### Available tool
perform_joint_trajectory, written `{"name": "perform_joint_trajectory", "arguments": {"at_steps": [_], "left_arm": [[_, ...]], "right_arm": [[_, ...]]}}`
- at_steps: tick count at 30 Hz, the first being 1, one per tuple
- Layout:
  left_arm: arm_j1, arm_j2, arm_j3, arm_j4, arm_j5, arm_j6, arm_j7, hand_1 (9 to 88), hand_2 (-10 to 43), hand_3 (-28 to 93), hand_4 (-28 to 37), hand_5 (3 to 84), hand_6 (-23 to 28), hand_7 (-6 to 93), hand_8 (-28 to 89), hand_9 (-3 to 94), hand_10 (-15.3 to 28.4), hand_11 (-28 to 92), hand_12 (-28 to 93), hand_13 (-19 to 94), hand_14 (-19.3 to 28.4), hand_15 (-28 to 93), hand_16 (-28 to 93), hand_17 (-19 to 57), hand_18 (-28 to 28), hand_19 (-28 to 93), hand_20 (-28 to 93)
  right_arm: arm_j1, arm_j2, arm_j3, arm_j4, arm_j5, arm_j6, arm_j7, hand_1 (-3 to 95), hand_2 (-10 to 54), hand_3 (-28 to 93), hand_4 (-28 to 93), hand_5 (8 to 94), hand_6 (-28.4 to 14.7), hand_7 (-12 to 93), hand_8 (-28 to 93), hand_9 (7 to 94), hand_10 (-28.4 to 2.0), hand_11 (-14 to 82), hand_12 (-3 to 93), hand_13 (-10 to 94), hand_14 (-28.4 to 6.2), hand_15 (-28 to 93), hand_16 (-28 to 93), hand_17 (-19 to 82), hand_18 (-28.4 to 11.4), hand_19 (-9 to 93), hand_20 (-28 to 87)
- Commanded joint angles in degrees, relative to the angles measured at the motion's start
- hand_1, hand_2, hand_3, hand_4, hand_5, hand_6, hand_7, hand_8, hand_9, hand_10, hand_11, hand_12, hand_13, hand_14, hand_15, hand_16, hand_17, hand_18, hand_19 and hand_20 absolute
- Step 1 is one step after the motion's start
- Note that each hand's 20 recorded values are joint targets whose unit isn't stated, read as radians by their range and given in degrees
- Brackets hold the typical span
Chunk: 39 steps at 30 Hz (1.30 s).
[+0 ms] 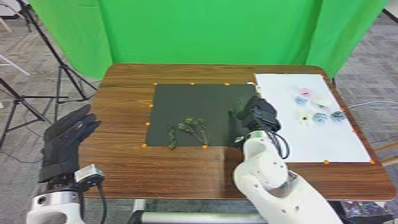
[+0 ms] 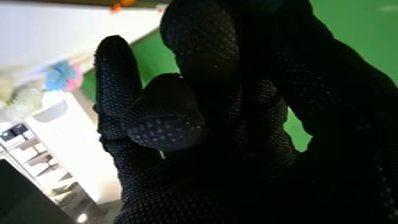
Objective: Arrange flowers
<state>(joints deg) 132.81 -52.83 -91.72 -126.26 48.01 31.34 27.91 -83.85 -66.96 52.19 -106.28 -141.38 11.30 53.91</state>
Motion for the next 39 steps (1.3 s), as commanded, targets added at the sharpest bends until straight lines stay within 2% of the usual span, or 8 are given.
{"name": "perform_joint_trajectory", "arguments": {"at_steps": [1,10,11,12,14,24,26,39], "left_arm": [[0.8,-0.74,-0.45,-0.29,0.81,-1.11,-0.93,29.6,1.7,82,-14.0,42.7,12.2,16.6,-11,34.2,20.5,42,7,25,27.4,67,-18,-8.3,22.5,57,14],[0.8,-0.79,-0.40,-0.30,0.61,-1.02,-0.81,29.6,1.7,82,-14.1,42.7,12.2,16.5,-11,34.2,20.5,42,7,25,27.4,67,-18,-8.3,22.5,57,14],[0.7,-1.91,-0.81,-0.27,1.75,-2.00,-1.73,29.5,1.6,82,-14.0,42.7,12.1,16.6,-11,34.2,20.5,42,7,25,27.4,67,-18,-8.3,22.5,57,14],[0.7,-0.53,-0.25,-0.27,0.51,-0.95,-0.67,29.5,1.6,82,-14.0,42.7,12.1,16.5,-11,34.2,20.5,42,7,25,27.4,67,-18,-8.3,22.5,57,14],[0.6,-0.34,-0.08,-0.24,0.32,-0.83,-0.52,29.6,1.7,82,-14.1,42.7,12.1,16.6,-11,34.2,20.5,42,7,25,27.4,67,-18,-8.3,22.5,57,14],[0.5,-1.02,-0.31,-0.18,0.96,-1.46,-1.27,29.6,1.7,83,-14.0,42.6,12.1,16.7,-11,34.3,20.6,42,7,25,27.4,67,-18,-8.4,22.5,57,14],[0.6,-1.89,-0.74,-0.25,1.68,-2.00,-1.86,29.6,1.7,83,-13.9,42.7,12.1,16.6,-11,34.3,20.5,42,7,25,27.4,67,-18,-8.3,22.4,57,14],[0.7,-0.83,-0.34,-0.29,0.54,-1.18,-1.16,29.7,1.8,83,-13.7,43.1,12.4,16.7,-11,34.3,20.5,42,7,25,27.3,67,-18,-8.3,22.5,57,15]], "right_arm": [[-3.5,-1.3,0.1,-0.4,-1.4,-1.7,-0.6,53.2,-9.5,77,-28,87.1,-3.4,23,20,89.8,-11.6,39.3,29.5,84,-8.5,74,29,33,-26.4,93,0],[-4.9,-1.7,0.4,-0.4,-1.9,-2.2,-0.5,53.3,-9.5,77,-28,87.2,-3.4,23,20,89.9,-11.7,39.4,29.3,84,-8.4,74,29,33,-26.4,93,0],[-5.0,-1.7,0.4,-0.5,-1.8,-2.3,-0.4,53.2,-9.5,77,-28,87.2,-3.4,23,20,89.9,-11.7,39.4,29.3,84,-8.5,74,29,33,-26.4,93,0],[-5.0,-1.8,0.4,-0.4,-1.7,-2.3,-0.6,53.2,-9.5,77,-28,87.2,-3.4,23,20,89.9,-11.7,39.4,29.4,84,-8.5,74,29,33,-26.3,93,0],[-5.1,-1.7,0.3,-0.5,-1.8,-2.3,-0.5,53.2,-9.5,77,-28,87.2,-3.5,23,19,90.0,-11.7,39.4,29.3,84,-8.5,74,29,33,-26.3,93,-1],[-5.2,-2.0,-0.1,0.2,-2.5,-1.0,0.4,51.2,-9.5,78,-27,86.8,-3.4,24,19,89.5,-11.8,39.3,28.7,83,-8.7,73,29,32,-26.2,93,-1],[-5.3,-2.0,0.0,0.3,-3.0,-1.6,0.3,50.2,-9.5,77,-27,86.4,-3.5,24,18,89.0,-11.8,39.2,28.7,83,-9.1,73,29,31,-26.5,93,-2],[-5.8,-2.6,0.5,0.0,-1.9,-2.3,-0.2,46.0,-9.5,75,-24,80.0,-5.0,26,14,81.6,-14.7,41.8,28.8,76,-12.0,76,28,29,-28.0,92,-2]]}}
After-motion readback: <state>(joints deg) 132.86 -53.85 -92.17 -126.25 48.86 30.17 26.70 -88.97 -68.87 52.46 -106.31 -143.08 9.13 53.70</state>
